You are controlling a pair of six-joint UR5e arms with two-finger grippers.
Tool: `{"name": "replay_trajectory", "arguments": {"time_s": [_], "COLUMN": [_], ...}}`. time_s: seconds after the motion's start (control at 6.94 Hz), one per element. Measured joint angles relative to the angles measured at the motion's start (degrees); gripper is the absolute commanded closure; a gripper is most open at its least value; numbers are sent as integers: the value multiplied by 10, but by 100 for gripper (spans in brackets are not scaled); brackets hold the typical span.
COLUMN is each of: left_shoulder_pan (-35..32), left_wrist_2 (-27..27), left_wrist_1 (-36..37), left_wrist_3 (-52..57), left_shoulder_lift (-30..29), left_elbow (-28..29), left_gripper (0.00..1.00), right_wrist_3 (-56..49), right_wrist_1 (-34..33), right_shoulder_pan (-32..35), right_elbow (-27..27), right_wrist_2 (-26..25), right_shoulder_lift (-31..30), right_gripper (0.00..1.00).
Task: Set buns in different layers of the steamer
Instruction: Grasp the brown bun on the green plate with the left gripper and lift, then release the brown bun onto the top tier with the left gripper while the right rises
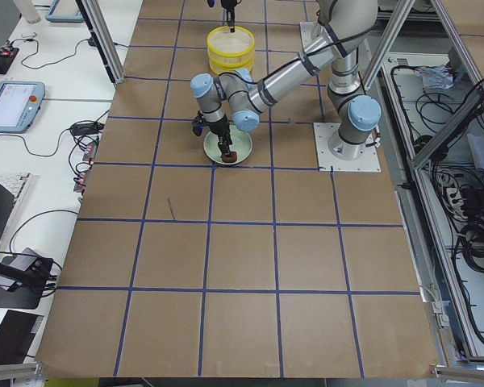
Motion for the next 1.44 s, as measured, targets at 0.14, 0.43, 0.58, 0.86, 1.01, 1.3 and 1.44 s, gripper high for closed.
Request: {"name": "replay_trajectory", "arguments": {"time_s": [0.14,0.43,0.58,0.86,1.01,1.3,1.44], "left_shoulder_pan": [2,2,2,2,2,-2,-9], "left_wrist_2": [2,5,6,6,5,4,2], "left_wrist_1": [0,-4,-5,-7,-7,-24,-56], "left_wrist_3": [1,2,2,1,0,-8,-15], "left_shoulder_lift": [1,8,13,19,20,31,46], "left_elbow": [3,6,7,9,12,29,45], "left_gripper": [98,98,98,98,98,98,98], "right_wrist_3": [0,-1,-1,-1,0,1,1], "right_wrist_1": [0,0,0,0,1,0,0], "right_shoulder_pan": [0,0,0,0,0,0,0], "right_elbow": [0,-1,-2,0,1,2,1], "right_wrist_2": [-1,-6,-14,-19,-19,-16,-16], "right_shoulder_lift": [0,-1,-3,-4,-1,10,12], "right_gripper": [92,92,92,92,91,90,80]}}
